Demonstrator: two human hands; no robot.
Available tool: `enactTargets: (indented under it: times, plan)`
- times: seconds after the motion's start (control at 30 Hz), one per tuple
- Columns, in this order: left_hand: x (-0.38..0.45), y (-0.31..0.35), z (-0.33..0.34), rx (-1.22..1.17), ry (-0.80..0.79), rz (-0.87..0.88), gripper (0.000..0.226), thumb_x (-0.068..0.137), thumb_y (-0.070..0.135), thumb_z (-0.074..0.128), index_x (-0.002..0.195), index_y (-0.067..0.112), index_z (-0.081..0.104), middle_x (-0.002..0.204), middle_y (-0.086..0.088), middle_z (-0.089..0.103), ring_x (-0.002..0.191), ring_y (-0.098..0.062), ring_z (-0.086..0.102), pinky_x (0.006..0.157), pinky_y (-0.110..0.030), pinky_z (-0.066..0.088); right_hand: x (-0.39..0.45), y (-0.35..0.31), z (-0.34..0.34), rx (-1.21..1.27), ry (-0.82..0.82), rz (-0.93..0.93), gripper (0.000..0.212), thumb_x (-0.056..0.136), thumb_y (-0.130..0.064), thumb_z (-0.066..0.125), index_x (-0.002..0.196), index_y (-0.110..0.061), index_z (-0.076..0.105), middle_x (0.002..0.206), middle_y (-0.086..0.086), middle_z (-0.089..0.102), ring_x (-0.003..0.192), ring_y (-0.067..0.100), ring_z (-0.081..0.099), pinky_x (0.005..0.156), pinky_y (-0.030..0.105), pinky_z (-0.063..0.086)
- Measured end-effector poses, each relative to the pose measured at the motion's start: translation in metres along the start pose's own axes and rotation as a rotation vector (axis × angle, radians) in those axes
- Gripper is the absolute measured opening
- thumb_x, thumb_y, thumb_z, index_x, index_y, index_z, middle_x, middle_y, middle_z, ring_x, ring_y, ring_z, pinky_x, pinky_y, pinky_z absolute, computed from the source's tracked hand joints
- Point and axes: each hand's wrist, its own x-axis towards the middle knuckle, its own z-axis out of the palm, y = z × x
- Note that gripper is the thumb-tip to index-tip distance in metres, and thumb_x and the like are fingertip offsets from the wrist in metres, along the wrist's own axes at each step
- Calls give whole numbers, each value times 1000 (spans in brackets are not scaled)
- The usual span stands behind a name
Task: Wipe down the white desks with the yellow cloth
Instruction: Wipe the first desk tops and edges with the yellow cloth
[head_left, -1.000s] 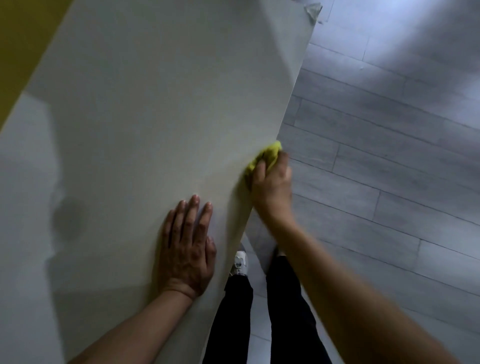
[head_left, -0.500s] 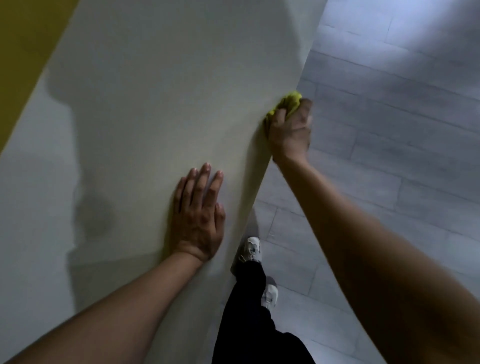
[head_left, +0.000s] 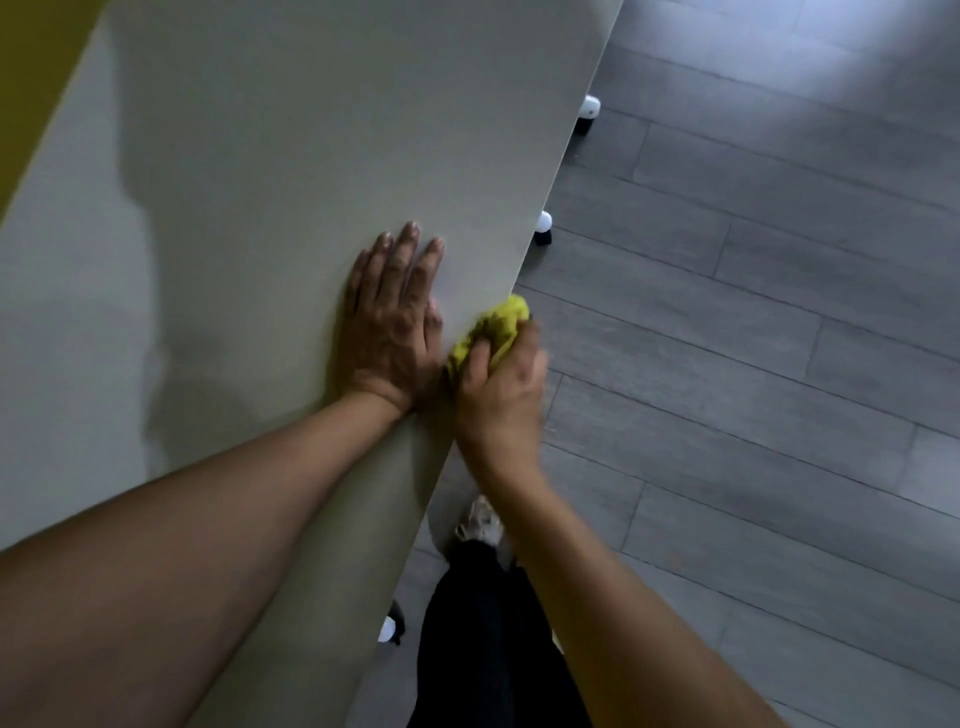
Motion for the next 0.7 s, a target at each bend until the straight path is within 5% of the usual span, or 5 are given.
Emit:
enactTargets:
  times: [0.3,0.7]
  plan:
    - [-2,-2,3,7,13,-7,57,100,19,39,156,14,43,166,-13,34,154,-35,29,129,-45,15,134,-52,-21,41,108,1,42,101,-33,42,139,-15,37,120,15,55,109,33,58,94,45,50]
    - [-8,-13,-3,-68,-85,5,59,100,13,37,158,9,37,167,-18,26,156,-36,22,130,-41,9,-46,26,6,9,-13,-75,42,101,-34,45,139,-18,35,113,11,49,101,27,53,86,54,51]
